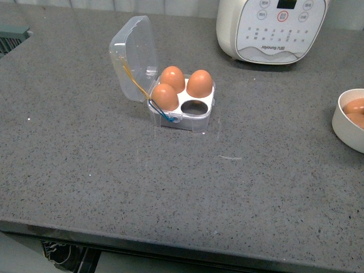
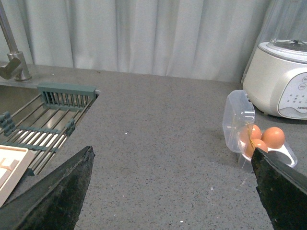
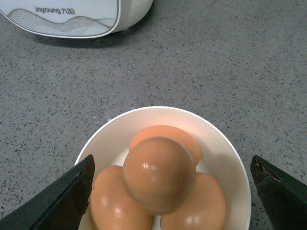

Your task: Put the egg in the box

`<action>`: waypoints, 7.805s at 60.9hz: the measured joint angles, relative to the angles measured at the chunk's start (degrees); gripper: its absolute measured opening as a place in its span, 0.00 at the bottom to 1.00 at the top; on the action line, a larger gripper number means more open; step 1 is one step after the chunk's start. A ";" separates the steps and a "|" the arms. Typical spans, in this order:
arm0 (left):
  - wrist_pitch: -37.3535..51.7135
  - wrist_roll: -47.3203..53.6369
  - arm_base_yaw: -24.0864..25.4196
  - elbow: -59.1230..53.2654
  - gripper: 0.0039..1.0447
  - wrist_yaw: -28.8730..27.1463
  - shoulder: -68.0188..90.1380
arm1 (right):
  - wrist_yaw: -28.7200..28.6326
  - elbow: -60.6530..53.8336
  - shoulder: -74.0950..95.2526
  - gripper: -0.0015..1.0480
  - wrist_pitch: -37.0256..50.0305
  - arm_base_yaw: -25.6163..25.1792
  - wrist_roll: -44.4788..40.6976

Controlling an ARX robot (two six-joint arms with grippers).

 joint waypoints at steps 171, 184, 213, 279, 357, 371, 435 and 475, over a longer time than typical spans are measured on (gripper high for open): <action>0.00 0.00 0.00 0.00 0.94 -0.02 0.00 | 3.30 18.84 13.79 0.85 -2.93 34.05 9.68; 0.00 0.00 0.00 0.00 0.94 0.00 0.00 | 12.66 7.76 0.15 0.91 2.49 29.33 10.38; 0.00 0.00 0.00 0.00 0.94 0.00 0.00 | 23.39 -14.86 -34.64 0.91 -3.04 23.34 5.07; 0.00 0.00 0.00 0.00 0.94 0.00 0.00 | 12.68 -31.76 -77.70 0.01 -16.72 8.22 5.64; 27.96 -10.99 -6.69 5.57 0.94 -3.87 47.34 | 12.59 -31.74 -100.08 0.60 -39.36 8.22 5.62; 44.35 -16.37 -10.91 16.06 0.94 -5.51 79.80 | 12.59 -31.74 -100.08 0.93 -39.36 8.22 5.70; 45.05 -25.81 -32.30 33.51 0.94 -3.04 99.43 | 12.57 -31.74 -100.08 0.91 -39.36 8.22 5.68; 22.40 -23.93 -2.97 14.05 0.94 6.10 58.73 | 12.55 -31.74 -100.08 0.91 -39.36 8.22 5.68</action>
